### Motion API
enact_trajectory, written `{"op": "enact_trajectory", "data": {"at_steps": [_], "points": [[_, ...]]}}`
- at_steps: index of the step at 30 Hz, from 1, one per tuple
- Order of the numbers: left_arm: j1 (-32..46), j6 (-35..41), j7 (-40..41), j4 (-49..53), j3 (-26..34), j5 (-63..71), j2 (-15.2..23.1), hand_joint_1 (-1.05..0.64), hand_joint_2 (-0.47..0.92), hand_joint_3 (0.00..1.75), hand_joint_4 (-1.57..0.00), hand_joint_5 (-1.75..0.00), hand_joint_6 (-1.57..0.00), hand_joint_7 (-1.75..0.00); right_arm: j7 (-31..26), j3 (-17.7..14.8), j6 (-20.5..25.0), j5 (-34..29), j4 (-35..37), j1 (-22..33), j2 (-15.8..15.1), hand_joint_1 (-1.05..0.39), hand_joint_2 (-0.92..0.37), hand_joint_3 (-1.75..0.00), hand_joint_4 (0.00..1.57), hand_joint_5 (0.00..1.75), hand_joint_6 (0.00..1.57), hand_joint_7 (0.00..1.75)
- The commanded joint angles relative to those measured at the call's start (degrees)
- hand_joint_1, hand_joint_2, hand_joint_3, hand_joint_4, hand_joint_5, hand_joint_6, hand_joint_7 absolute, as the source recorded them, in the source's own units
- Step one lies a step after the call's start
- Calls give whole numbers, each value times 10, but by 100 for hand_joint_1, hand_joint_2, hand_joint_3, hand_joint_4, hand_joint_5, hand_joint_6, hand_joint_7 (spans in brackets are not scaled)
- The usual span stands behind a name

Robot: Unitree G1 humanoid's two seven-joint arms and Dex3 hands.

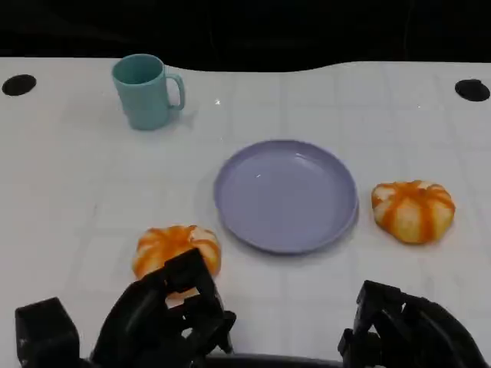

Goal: Grasp the bread from the table and place it into the plate.

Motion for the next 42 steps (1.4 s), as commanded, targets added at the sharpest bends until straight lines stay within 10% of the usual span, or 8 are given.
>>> {"op": "enact_trajectory", "data": {"at_steps": [1,8,15,26,42], "points": [[-8,8,15,-42,14,19,28,-41,82,24,-60,-175,-40,-170,-9,3,-3,-4,-4,-5,1,-71,-92,-26,86,161,78,139],[-25,29,70,-118,26,91,66,-49,92,11,-38,-168,-36,-107,-15,4,0,-4,6,-17,9,-71,-92,-24,87,161,77,139],[-37,75,110,-192,26,211,133,-51,92,2,-27,-109,-45,-27,-16,11,-4,-6,7,-20,13,-72,-92,-24,86,160,77,141],[-69,151,112,-300,-64,592,229,-61,91,1,-33,-43,-38,0,-21,10,4,-1,1,-20,11,-72,-92,-23,86,162,76,145],[-145,252,53,-199,-169,826,171,-66,84,0,-36,-26,-29,-1,-21,10,6,0,-6,-16,9,-73,-92,-23,86,163,75,145]]}}
